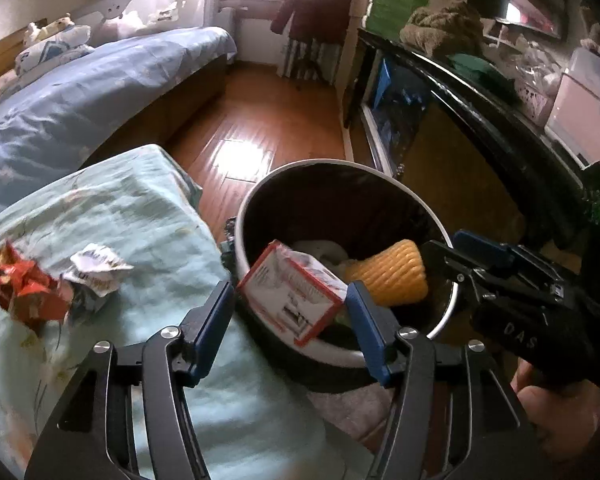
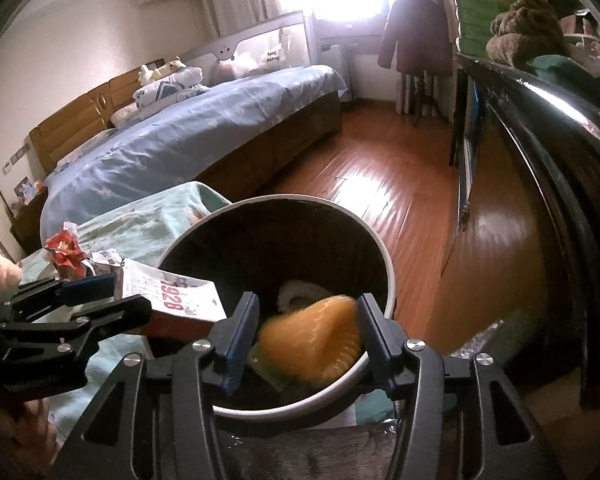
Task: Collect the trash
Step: 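Open both grippers to drop the carton and foam into the bin, then grasp the red-white plastic bag with the left gripper while the right gripper grasps the red chip bag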
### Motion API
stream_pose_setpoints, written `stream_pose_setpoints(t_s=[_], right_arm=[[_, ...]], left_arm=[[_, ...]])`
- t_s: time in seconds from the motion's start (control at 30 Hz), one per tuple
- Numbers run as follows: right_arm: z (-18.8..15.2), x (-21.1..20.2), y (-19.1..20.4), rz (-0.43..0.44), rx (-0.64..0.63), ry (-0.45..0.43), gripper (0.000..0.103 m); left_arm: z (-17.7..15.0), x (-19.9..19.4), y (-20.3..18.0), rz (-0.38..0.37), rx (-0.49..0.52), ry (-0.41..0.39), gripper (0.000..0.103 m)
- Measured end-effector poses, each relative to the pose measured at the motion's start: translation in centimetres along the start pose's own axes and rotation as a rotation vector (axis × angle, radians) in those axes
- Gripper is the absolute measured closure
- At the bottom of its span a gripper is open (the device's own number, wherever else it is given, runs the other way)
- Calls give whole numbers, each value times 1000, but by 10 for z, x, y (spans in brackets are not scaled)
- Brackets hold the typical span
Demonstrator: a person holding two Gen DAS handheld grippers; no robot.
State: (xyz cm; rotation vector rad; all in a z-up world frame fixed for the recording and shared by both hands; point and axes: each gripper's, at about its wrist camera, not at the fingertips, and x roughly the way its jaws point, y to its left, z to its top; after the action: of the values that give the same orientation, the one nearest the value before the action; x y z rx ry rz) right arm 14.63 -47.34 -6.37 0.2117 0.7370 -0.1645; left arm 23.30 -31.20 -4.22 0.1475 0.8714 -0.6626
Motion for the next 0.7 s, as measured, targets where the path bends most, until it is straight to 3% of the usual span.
stream_pose_setpoints(t_s=[0.2, 0.53, 0.7], right_arm=[[-3, -6, 6, 24, 3, -13, 41], [-11, -23, 27, 87, 4, -25, 39], [-20, -27, 45, 149, -2, -21, 29]], left_arm=[[-16, -17, 19, -3, -76, -30, 41], [-46, -36, 50, 43, -165, -38, 41], [-66, -44, 70, 78, -211, -31, 41]])
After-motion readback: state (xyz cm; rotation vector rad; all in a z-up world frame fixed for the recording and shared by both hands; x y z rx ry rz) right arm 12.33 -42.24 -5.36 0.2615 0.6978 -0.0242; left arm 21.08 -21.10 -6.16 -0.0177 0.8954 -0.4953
